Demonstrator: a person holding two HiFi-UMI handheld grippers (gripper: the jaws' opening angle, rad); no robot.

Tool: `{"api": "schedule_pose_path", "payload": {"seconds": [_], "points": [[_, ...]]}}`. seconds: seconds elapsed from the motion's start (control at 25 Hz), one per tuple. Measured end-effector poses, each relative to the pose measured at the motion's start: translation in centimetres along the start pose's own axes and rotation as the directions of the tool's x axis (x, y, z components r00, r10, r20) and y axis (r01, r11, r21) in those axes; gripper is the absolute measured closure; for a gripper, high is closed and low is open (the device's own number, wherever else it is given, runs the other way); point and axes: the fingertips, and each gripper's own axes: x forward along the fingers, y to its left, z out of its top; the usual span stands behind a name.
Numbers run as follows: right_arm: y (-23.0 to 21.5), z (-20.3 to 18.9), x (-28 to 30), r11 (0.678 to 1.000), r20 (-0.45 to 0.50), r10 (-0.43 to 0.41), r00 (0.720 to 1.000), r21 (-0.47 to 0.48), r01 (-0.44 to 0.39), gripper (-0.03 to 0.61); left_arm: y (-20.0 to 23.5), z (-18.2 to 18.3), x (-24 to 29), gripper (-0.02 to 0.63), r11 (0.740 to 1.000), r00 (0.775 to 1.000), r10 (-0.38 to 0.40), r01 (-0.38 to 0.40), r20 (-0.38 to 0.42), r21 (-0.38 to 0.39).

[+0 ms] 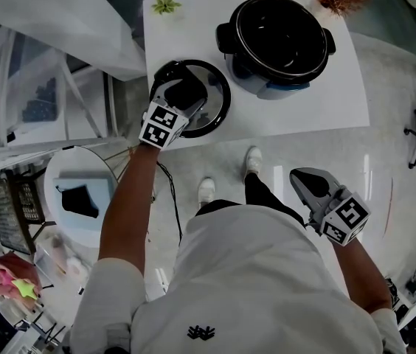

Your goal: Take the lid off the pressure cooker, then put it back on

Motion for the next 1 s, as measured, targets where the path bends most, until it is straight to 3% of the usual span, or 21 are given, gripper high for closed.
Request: {"api": "schedule_pose_path", "payload": {"seconds": [0.68,1.0], "points": [[-0.7,0.2,-0.5,1.0,0.011,-0.014,1.0,-0.002,0.014,0.568,-0.2,-0.4,-0.8,0.327,1.0,0.999,-0.022,0.022,-0.031,0.022],[-0.8,0.5,-0.1,1.0,0.026,0.012,1.0,-0.006,-0.012,0.568,-0.5,1.8,-3.0,0.327,0.999,0.999,-0.032,0.033,-0.009,0.033]]}}
